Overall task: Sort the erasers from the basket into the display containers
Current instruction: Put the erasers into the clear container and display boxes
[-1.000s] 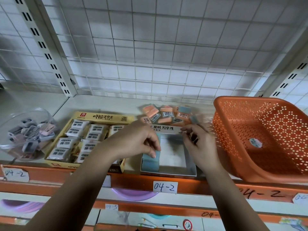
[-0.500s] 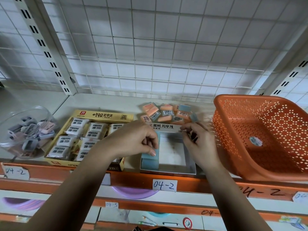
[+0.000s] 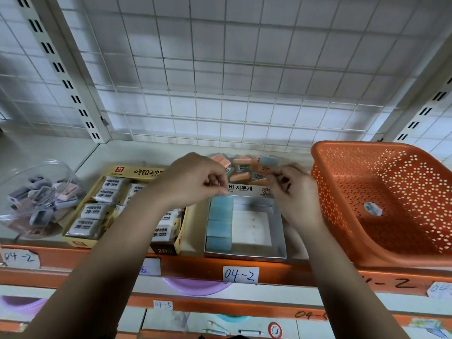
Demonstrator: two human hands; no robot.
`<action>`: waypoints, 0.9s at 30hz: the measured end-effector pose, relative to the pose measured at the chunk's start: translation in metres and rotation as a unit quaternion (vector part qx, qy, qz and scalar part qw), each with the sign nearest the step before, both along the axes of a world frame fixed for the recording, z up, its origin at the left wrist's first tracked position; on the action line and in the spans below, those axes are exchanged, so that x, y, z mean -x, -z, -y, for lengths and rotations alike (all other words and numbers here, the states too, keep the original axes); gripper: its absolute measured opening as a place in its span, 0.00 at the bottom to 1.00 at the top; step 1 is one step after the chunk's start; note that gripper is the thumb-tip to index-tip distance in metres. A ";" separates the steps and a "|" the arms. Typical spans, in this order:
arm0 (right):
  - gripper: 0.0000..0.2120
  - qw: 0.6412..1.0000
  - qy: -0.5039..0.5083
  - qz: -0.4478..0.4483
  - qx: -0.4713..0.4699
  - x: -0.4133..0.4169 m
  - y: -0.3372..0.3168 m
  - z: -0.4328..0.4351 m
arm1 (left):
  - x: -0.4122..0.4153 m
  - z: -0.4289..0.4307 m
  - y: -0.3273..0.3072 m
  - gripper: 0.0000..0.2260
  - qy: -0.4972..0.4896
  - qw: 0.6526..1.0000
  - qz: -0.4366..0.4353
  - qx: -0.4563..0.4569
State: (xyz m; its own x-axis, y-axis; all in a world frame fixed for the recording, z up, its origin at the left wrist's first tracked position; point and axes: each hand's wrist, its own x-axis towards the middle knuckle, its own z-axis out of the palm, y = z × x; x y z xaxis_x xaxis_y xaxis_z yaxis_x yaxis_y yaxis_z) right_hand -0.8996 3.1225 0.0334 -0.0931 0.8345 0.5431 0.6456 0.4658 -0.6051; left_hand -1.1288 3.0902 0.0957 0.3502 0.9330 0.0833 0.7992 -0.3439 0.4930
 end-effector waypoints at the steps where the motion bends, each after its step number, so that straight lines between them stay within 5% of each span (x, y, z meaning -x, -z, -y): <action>1: 0.05 1.000 0.000 0.021 -0.003 0.001 -0.005 -0.008 | 0.000 -0.003 -0.002 0.02 -0.009 1.000 0.008 -0.016; 10: 0.12 0.968 0.068 0.195 0.145 0.014 -0.020 -0.059 | 0.006 -0.028 -0.009 0.01 -0.052 0.997 0.028 -0.040; 18: 0.11 0.970 0.079 0.123 0.193 0.005 -0.005 -0.072 | 0.015 -0.050 -0.012 0.02 -0.048 0.998 -0.012 -0.025; 27: 0.14 0.987 0.078 0.072 0.122 0.003 0.001 -0.065 | -0.003 -0.078 -0.009 0.03 -0.014 1.000 -0.006 -0.012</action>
